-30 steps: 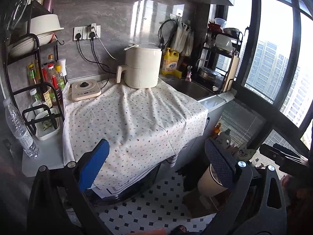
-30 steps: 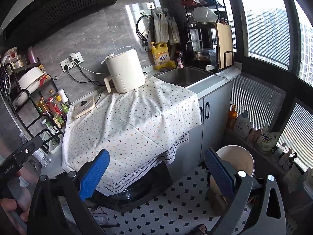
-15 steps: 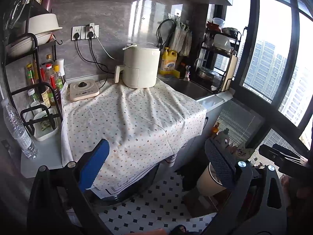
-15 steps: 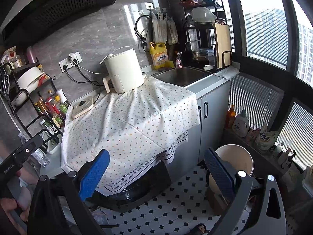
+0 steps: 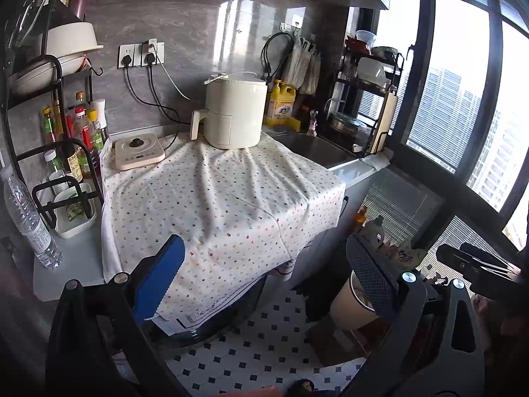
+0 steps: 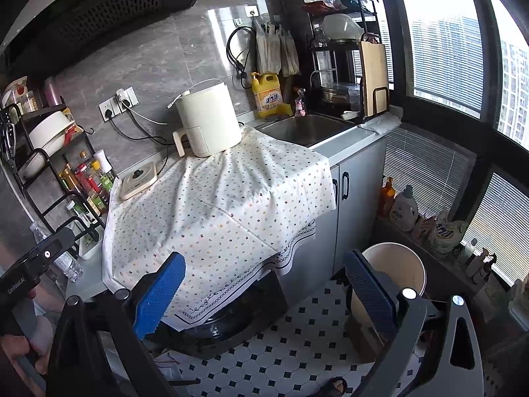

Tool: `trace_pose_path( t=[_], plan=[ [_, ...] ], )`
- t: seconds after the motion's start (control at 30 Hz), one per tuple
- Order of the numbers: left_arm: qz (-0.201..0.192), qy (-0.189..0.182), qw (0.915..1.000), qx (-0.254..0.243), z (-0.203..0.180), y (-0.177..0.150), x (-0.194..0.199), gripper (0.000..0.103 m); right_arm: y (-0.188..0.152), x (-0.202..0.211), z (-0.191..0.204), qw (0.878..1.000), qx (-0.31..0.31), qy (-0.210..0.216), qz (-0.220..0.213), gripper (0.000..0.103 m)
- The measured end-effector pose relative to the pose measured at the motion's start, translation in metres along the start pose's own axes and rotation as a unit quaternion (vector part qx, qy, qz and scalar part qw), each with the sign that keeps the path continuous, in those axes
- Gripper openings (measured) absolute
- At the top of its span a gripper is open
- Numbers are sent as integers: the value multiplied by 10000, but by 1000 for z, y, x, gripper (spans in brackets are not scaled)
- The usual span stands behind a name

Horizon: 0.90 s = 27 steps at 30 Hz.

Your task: Collect trash

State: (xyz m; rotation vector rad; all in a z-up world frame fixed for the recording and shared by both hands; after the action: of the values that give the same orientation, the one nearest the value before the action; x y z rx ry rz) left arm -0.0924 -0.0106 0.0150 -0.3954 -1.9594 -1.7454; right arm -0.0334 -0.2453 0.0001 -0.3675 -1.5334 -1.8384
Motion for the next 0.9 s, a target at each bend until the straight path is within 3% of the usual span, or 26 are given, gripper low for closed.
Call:
trace_pose_path(
  t=[0.9],
  plan=[
    [-30, 44, 10000, 3, 4, -4, 5, 97, -2, 4, 4, 10000, 33, -20, -3, 95]
  ],
)
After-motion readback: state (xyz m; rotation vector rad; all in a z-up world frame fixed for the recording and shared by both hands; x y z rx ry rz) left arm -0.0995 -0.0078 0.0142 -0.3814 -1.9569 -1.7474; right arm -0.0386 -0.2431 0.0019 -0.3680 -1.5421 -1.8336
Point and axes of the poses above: each gripper's, at about its wrist camera, not at the fingertips, and x roughly against the way its jaws point, z to its left, y to its top, the point moved 6 cm from there along -x, roughly the way its jaws point, and after that the axes turned 5 degrees about -x, right-handed, at the moved point
